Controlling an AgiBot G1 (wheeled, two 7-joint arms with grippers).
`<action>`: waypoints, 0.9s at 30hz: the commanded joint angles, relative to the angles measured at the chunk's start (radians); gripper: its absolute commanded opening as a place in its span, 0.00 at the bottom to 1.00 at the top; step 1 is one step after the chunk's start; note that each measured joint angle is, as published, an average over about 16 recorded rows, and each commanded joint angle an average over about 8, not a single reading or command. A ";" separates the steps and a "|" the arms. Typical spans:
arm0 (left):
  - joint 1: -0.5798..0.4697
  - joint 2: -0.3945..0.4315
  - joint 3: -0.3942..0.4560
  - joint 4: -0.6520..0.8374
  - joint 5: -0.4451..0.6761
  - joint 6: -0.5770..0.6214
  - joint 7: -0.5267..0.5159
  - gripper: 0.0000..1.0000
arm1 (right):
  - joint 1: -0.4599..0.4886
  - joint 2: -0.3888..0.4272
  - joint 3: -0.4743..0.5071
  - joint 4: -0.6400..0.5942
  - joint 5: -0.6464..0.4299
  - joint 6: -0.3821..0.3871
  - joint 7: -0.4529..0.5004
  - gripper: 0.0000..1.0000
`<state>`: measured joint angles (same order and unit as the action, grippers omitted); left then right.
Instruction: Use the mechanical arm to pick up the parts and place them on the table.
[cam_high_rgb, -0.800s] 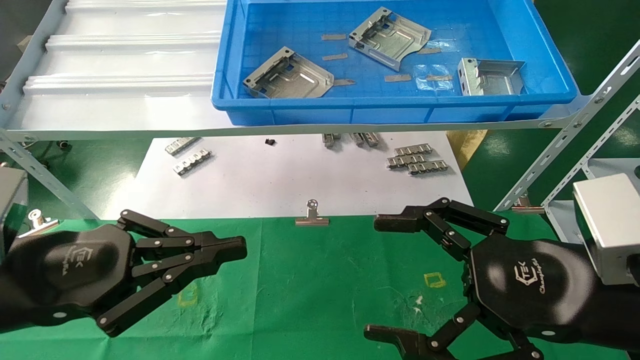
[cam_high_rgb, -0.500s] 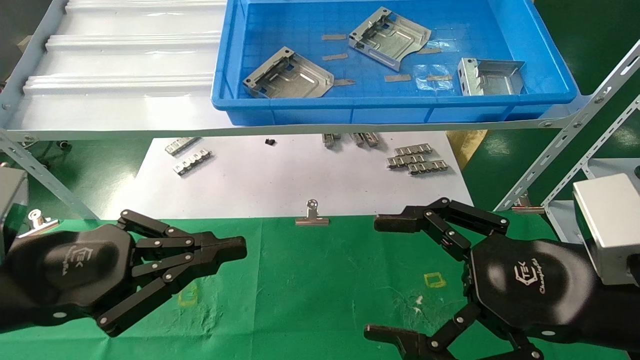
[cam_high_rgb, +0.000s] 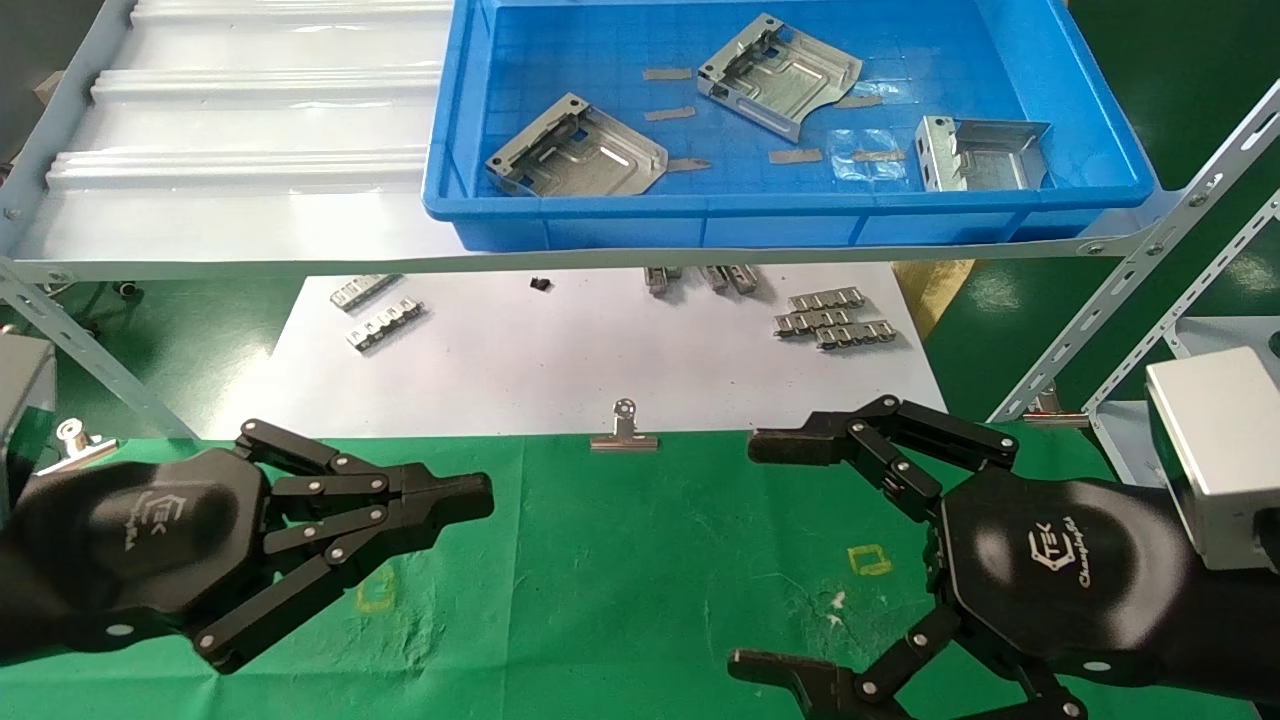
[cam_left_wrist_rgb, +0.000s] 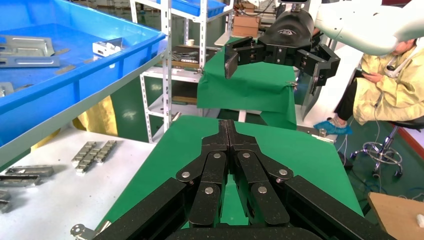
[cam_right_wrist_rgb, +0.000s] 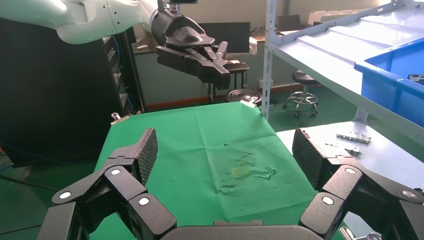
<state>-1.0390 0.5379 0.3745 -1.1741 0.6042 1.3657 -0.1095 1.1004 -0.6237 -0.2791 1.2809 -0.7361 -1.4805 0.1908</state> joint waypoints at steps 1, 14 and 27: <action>0.000 0.000 0.000 0.000 0.000 0.000 0.000 0.00 | -0.003 0.001 0.002 0.002 0.004 -0.002 -0.002 1.00; 0.000 0.000 0.000 0.000 0.000 0.000 0.000 1.00 | 0.367 -0.198 -0.103 -0.185 -0.283 0.272 0.103 1.00; 0.000 0.000 0.000 0.000 0.000 0.000 0.000 1.00 | 0.755 -0.541 -0.307 -0.755 -0.686 0.521 0.099 0.91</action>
<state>-1.0390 0.5379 0.3745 -1.1741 0.6042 1.3657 -0.1095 1.8432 -1.1547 -0.5776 0.5400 -1.4067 -0.9657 0.2870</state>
